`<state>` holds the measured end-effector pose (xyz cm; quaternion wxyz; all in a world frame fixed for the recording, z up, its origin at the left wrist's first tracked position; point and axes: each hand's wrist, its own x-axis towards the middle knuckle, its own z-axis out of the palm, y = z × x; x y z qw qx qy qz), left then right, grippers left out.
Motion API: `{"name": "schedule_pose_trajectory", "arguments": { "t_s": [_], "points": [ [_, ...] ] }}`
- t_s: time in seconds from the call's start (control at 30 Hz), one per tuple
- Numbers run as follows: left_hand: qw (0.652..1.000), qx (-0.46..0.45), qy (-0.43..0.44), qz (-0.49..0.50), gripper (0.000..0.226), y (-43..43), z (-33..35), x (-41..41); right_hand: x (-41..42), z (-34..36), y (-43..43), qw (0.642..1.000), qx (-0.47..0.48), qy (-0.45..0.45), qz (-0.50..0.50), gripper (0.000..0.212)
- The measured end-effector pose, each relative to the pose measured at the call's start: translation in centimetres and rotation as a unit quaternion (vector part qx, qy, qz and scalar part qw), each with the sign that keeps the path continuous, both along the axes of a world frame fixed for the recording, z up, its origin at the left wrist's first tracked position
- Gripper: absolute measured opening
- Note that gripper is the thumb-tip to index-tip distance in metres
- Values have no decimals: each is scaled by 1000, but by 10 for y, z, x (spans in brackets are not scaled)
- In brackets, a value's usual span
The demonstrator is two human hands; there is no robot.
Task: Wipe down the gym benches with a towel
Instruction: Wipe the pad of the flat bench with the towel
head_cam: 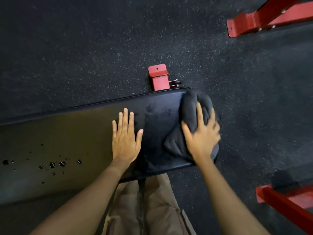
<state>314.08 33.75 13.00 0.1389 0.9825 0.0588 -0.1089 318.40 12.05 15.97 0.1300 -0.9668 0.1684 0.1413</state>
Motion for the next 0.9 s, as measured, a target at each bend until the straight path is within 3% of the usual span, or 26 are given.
{"name": "schedule_pose_trajectory", "arguments": {
  "t_s": [0.13, 0.3, 0.4, 0.5, 0.63, 0.7, 0.8, 0.87, 0.9],
  "points": [
    [1000, -3, 2, 4, 63, -1, 1, 1, -54, 6, -13, 998, 25, 48, -36, 79],
    [1000, -14, -1, 0, 62, 0, 2, 1, 35, -2, 7, 999, 11, 38, -27, 81],
    [1000, -22, -8, -1, 60, 3, 3, 0, 62, -3, 30, 997, -25, 32, 68, 71],
    [999, -18, -5, 42, 59, 12, 5, -8, 17, 0, 27, 978, -41, -12, 207, 71],
    [998, -7, 2, 67, 60, 27, 7, -23, -75, 5, -7, 880, -12, -38, 473, 73],
    [998, -7, 2, 69, 60, 31, 7, -27, -70, 4, -10, 898, -22, -35, 438, 76],
    [997, -8, 0, 77, 59, 36, 8, -33, -18, 1, 29, 974, -36, -38, 219, 82],
    [997, -5, -2, 82, 59, 39, 8, -34, 24, -1, 66, 992, -24, -21, 126, 86],
    [996, -3, -3, 89, 59, 42, 8, -34, 37, -2, 83, 991, -22, -13, 134, 85]
  ]
}}
